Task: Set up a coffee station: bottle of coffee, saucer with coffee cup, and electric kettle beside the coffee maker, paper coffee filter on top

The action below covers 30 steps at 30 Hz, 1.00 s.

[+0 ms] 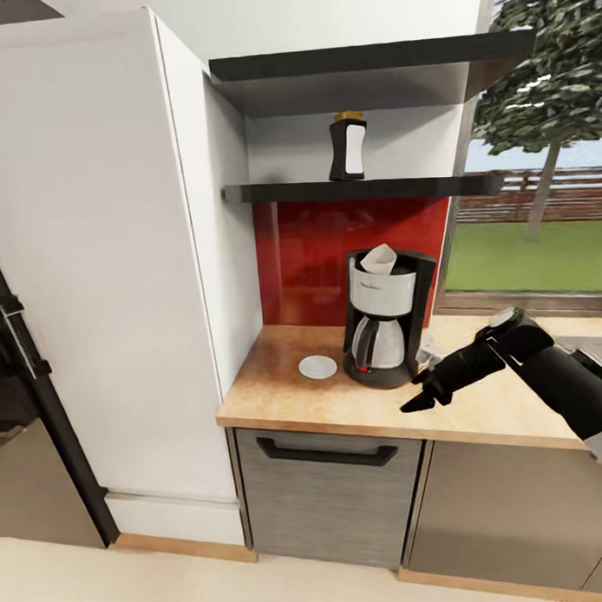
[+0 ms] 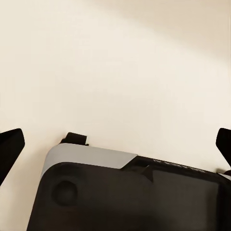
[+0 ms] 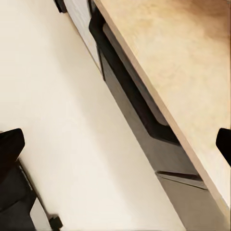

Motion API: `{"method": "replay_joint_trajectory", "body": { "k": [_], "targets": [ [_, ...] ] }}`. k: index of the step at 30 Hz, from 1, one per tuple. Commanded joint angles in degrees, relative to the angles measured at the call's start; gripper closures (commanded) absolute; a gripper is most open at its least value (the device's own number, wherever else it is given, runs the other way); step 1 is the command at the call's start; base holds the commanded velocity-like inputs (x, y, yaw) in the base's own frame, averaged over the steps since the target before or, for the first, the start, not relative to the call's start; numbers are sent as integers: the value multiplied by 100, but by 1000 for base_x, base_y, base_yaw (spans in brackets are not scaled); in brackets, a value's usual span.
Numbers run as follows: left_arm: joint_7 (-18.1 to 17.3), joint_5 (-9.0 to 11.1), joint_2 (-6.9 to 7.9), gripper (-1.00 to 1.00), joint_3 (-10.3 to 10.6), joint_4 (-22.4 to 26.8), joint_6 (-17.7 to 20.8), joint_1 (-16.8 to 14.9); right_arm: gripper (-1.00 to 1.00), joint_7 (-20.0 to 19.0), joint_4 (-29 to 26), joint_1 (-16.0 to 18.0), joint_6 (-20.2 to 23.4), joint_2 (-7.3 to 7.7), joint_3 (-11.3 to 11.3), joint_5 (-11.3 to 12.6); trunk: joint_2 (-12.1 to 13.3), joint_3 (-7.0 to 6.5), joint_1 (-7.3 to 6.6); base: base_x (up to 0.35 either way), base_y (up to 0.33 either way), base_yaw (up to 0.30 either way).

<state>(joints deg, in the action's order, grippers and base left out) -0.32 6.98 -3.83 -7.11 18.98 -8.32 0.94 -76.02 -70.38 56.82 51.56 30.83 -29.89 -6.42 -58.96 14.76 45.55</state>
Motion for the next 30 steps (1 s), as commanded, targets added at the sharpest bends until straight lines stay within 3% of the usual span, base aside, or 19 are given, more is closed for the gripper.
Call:
{"method": "replay_joint_trajectory", "body": {
  "k": [1,10,12,17,21,24,26,30],
  "targets": [
    [-3,57,-2,-100,-1,10,-4,2,-100,-49,0,-94,-50,3,2,-52,-5,6,0,-50,0,0],
    [-3,57,-3,-100,-1,10,-3,2,-100,-43,55,-1281,-877,344,36,-43,-5,6,0,-14,0,0],
    [-3,57,1,-100,-1,10,-3,2,-100,-10,278,-1605,-1048,428,45,-42,-5,6,0,-2,0,0],
    [-3,57,-2,-100,-1,10,-7,2,-100,1,937,-1914,-1562,474,270,-37,-5,6,0,0,0,0],
    [-3,57,-1,-100,-1,10,-5,2,-100,-11,2161,-2269,-2724,489,626,-29,-5,6,0,0,0,0],
    [-3,57,0,-100,-1,10,-4,2,-100,-4,2802,-2361,-3159,491,703,-28,-5,6,0,0,0,0],
    [-3,57,-1,-100,-1,10,-5,2,-100,16,3773,-2417,-3677,490,755,-8,-5,6,0,0,0,0],
    [-3,57,-3,-100,-1,13,-4,2,-100,124,4950,-2444,-4377,481,878,225,-5,6,0,0,0,0]
  ]
}}
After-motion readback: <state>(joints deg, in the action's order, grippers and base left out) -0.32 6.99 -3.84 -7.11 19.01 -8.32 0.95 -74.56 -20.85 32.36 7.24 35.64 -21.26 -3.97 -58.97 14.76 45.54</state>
